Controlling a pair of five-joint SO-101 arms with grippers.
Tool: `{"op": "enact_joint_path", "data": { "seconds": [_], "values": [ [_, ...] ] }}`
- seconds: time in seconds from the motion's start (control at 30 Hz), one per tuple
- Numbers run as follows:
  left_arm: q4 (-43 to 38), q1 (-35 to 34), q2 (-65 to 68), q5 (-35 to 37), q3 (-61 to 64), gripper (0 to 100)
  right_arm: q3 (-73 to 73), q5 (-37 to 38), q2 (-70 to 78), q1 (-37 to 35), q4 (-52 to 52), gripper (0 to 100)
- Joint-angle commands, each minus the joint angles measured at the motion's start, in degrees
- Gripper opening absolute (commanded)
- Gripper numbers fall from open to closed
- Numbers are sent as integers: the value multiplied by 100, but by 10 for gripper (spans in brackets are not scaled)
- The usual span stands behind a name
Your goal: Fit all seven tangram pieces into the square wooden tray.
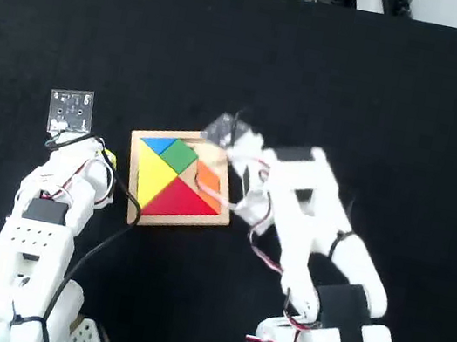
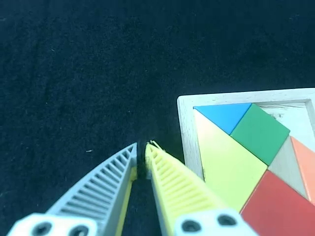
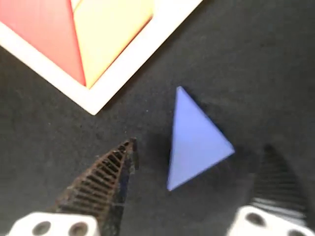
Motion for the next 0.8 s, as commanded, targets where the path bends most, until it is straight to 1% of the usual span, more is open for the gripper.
{"op": "enact_joint_path", "data": {
  "seconds": [0.0,0.23,0.3,0.4,0.6,0.77],
  "values": [
    [-105,84,-53,0,-40,47,207,-44,-303,211,-396,413],
    [-114,303,-53,-26,13,47,180,-35,-268,308,-396,396],
    [-114,321,-53,-167,13,47,154,-26,-180,299,-396,396],
    [-114,321,-53,-176,13,47,-31,149,110,308,-334,394],
    [-114,321,-53,-193,13,47,-787,193,884,308,158,309],
    [-114,321,-53,-193,13,47,-1024,185,1130,308,299,330]
  ]
}}
